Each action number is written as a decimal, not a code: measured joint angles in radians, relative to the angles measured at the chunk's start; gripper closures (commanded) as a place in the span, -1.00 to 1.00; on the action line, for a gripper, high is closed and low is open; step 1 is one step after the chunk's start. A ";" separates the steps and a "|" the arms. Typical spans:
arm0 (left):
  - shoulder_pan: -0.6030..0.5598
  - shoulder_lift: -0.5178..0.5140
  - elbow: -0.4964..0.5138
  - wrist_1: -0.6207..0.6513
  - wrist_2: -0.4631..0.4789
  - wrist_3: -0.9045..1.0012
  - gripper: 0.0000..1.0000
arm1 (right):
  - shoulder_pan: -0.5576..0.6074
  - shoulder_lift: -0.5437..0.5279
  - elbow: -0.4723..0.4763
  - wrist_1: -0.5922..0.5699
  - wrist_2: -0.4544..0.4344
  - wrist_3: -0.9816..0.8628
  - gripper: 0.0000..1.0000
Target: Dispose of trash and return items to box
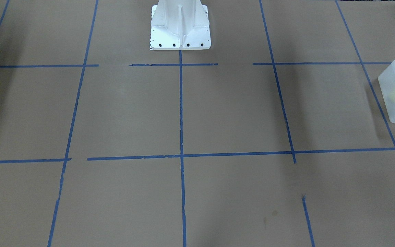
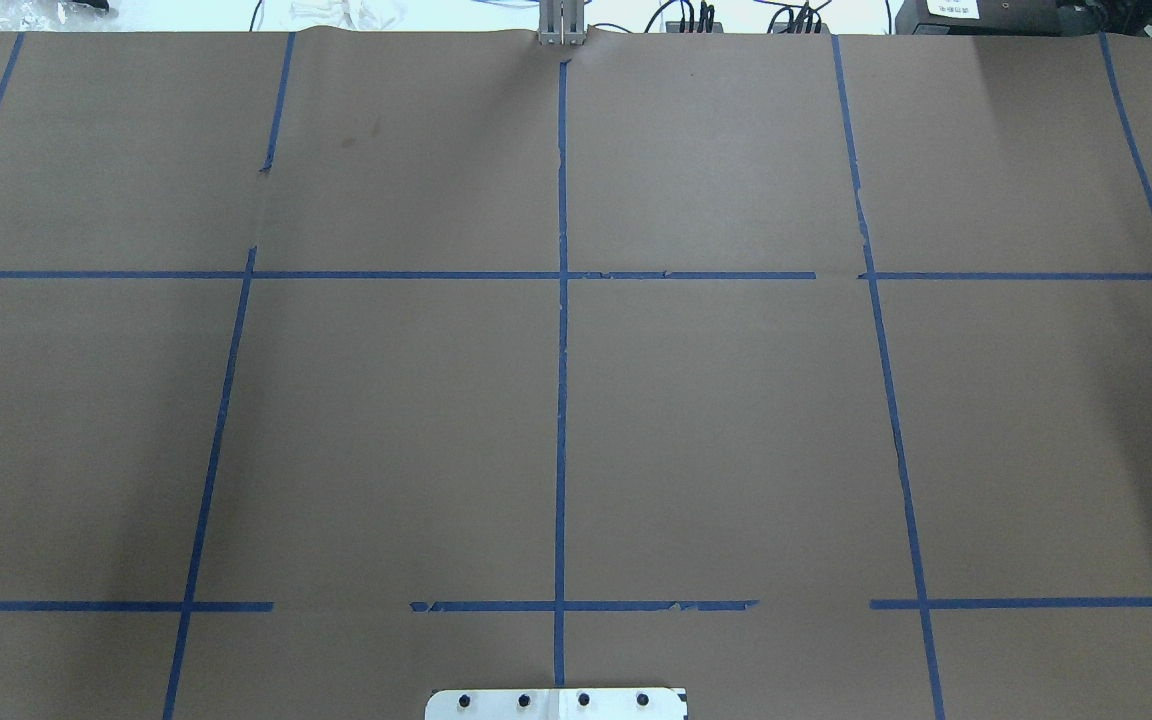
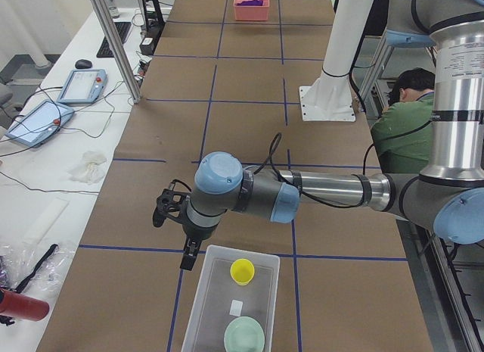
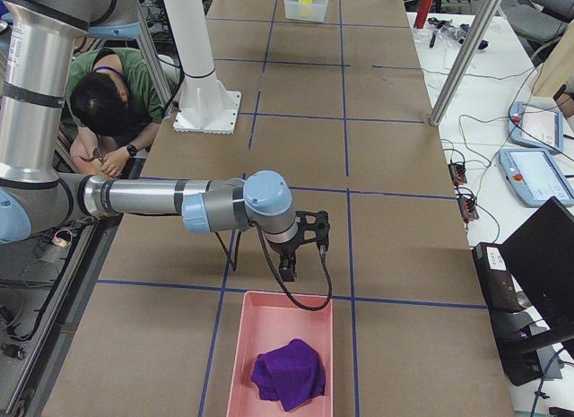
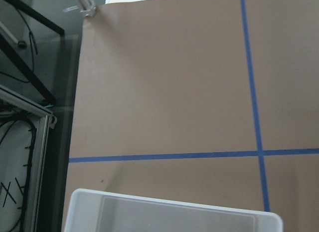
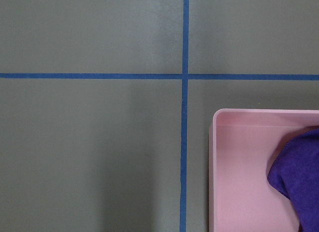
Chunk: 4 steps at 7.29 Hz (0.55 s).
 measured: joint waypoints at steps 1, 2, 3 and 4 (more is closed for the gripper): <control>0.041 0.000 -0.007 0.003 0.004 -0.002 -1.00 | 0.000 -0.002 0.000 0.001 -0.003 -0.002 -1.00; 0.079 -0.001 -0.007 0.012 0.007 -0.011 -1.00 | 0.000 -0.004 -0.004 0.002 -0.004 -0.005 -1.00; 0.104 -0.005 -0.004 0.045 0.006 -0.027 -1.00 | -0.001 -0.003 -0.015 0.002 -0.005 -0.004 -1.00; 0.115 -0.010 -0.002 0.102 0.004 -0.033 -1.00 | -0.002 0.001 -0.028 0.002 -0.003 0.001 -1.00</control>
